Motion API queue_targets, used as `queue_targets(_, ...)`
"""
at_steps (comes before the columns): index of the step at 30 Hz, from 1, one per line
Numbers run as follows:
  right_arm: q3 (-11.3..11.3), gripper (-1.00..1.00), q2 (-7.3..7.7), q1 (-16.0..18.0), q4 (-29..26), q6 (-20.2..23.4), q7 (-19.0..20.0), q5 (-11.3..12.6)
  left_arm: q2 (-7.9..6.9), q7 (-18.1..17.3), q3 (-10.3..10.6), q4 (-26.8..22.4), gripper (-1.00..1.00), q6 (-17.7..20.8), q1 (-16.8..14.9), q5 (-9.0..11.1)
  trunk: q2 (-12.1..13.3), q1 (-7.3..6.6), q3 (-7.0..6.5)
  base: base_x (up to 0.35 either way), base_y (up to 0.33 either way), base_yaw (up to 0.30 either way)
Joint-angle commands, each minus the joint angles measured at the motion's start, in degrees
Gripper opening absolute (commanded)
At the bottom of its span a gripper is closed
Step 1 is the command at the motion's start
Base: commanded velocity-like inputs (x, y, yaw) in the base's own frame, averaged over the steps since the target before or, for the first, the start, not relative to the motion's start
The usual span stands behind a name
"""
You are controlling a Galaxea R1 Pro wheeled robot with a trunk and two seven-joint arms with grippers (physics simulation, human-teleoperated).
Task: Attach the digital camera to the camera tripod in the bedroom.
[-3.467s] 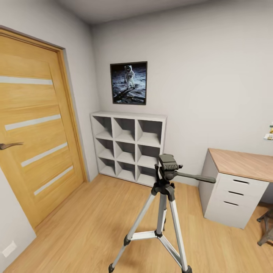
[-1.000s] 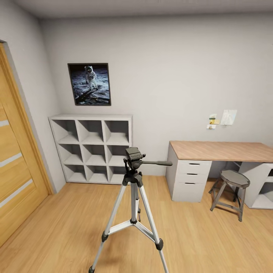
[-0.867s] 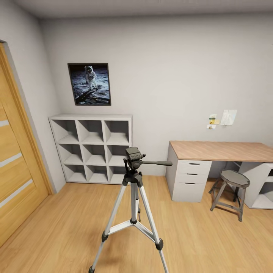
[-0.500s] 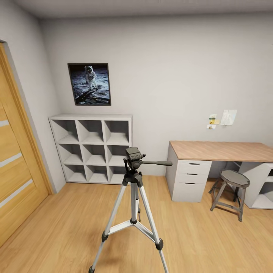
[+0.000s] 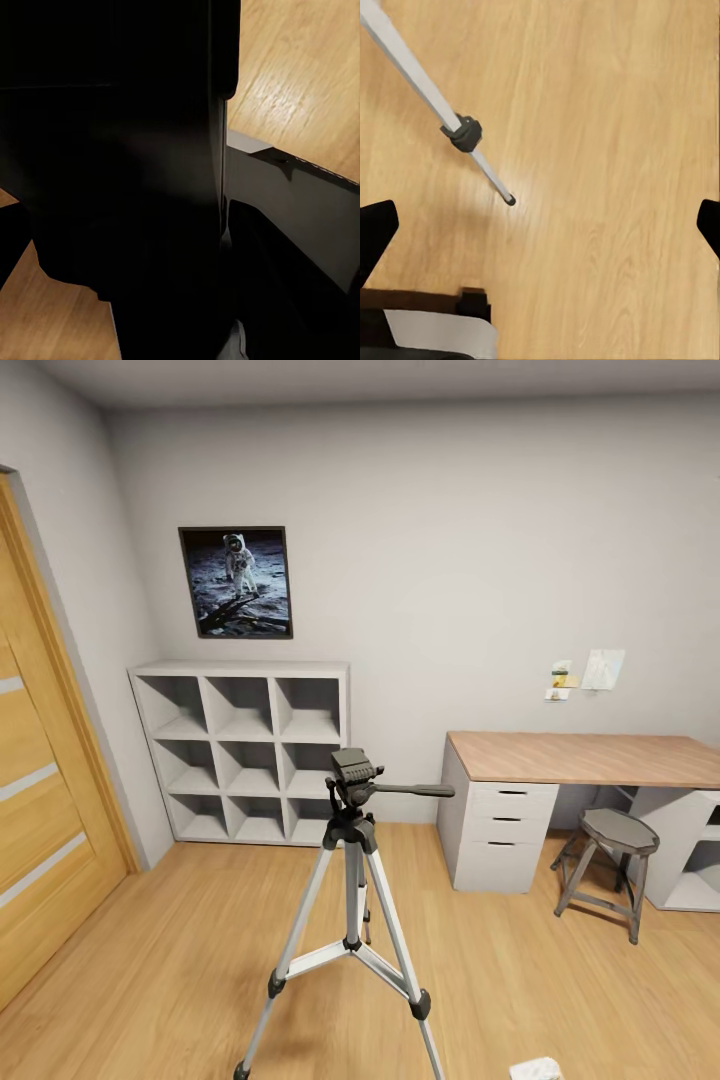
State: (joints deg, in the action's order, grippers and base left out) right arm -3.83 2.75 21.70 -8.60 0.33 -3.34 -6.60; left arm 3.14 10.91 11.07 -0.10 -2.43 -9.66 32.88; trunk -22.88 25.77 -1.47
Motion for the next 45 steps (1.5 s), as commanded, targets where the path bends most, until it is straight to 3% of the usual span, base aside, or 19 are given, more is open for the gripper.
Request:
queue_targets(1,-0.4,1.00,0.03,0.0,-2.2,0.7,-0.2,-0.5,0.02,0.1,0.5,0.0,-1.00,-0.1,0.0,0.4,0.0,0.02,0.03,0.000,0.000,0.000)
queue_targets(5,-0.4,1.00,0.02,0.1,-13.6,5.8,-0.3,-0.8,0.05,0.1,0.5,0.0,-1.00,-0.1,0.0,0.4,0.0,0.02,0.03,0.000,0.000,0.000)
queue_targets(9,-0.5,1.00,0.03,0.9,-20.5,9.4,-0.6,-0.8,0.05,0.1,0.5,0.0,-1.00,-0.1,0.0,0.4,0.0,0.02,0.03,0.000,0.000,0.000)
queue_targets(11,-0.5,1.00,-0.16,3.1,-23.3,10.8,-0.7,-0.8,0.08,0.1,0.5,0.0,-1.00,-0.1,0.0,0.4,0.0,0.02,0.03,0.000,0.000,0.000)
queue_targets(15,-0.4,1.00,-0.57,7.8,-24.1,11.8,-0.9,-0.5,0.10,0.1,0.5,0.0,-1.00,0.0,0.0,0.4,0.0,0.02,0.03,0.000,0.000,0.000)
queue_targets(21,0.2,1.00,-1.02,17.9,-20.1,13.3,-1.4,0.0,0.08,0.1,0.5,0.0,-1.00,0.0,0.0,0.4,0.0,0.02,0.03,0.000,0.000,0.000)
queue_targets(29,0.4,1.00,-0.75,22.9,-21.0,19.1,0.6,0.1,0.03,0.1,0.4,0.0,-1.00,0.0,0.0,0.5,0.0,0.02,0.03,0.000,0.000,0.000)
queue_targets(32,0.3,1.00,-0.66,23.3,-23.5,20.9,4.0,0.4,0.03,0.1,0.4,0.0,-1.00,0.0,0.0,0.5,0.0,0.02,0.03,0.000,0.000,0.000)
queue_targets(38,0.2,1.00,0.08,23.6,-27.0,22.4,19.3,0.2,0.03,0.1,0.4,0.0,-1.00,0.0,0.0,0.5,0.0,0.02,0.03,0.000,0.000,0.000)
queue_targets(39,0.1,1.00,0.84,23.7,-27.2,22.5,23.9,0.0,0.03,0.1,0.4,0.0,-1.00,0.0,0.0,0.5,0.0,0.02,0.03,0.000,0.000,0.000)
queue_targets(45,-0.4,1.00,5.07,23.9,-27.4,22.2,36.2,-1.1,-0.03,0.1,0.4,0.0,-1.00,0.0,0.0,0.5,0.0,0.02,0.03,0.000,0.000,0.000)
